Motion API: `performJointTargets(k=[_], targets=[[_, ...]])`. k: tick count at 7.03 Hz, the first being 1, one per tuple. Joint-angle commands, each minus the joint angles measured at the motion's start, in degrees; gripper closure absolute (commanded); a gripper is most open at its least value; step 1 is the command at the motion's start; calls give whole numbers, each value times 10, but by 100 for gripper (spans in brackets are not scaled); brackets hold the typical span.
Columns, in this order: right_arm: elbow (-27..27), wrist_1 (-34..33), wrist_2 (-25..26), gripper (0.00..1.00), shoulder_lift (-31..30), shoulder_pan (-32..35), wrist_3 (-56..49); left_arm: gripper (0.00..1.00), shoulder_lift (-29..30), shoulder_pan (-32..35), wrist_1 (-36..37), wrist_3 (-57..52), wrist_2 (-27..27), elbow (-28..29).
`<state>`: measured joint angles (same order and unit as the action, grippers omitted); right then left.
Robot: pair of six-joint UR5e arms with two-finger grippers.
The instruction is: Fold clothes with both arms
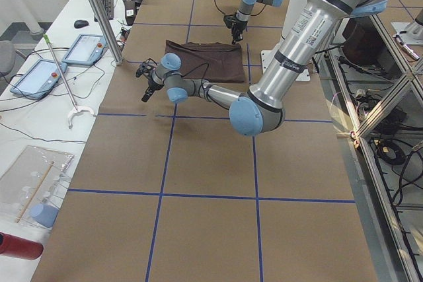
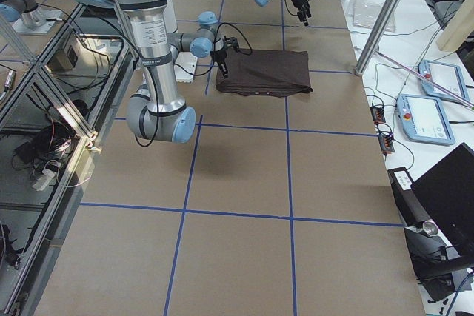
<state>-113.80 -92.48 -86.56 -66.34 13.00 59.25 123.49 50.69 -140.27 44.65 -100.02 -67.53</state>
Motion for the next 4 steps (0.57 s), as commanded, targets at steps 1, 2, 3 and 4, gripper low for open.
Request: performJointTargets(k=[1,2,3,4], targets=[[15,28,-1,36,5,-2,3,0,-3,-1,-1,0,1,0],[31,43,-7,43,4,-1,-1,0,-5,-1,-1,0,1,0],[37,51,-12,49,4,-2,-3,0,-7,-1,-1,0,2,-1],[38,52,-26,57,0,-1,-7,0,-8,-1,-1,0,2,-1]])
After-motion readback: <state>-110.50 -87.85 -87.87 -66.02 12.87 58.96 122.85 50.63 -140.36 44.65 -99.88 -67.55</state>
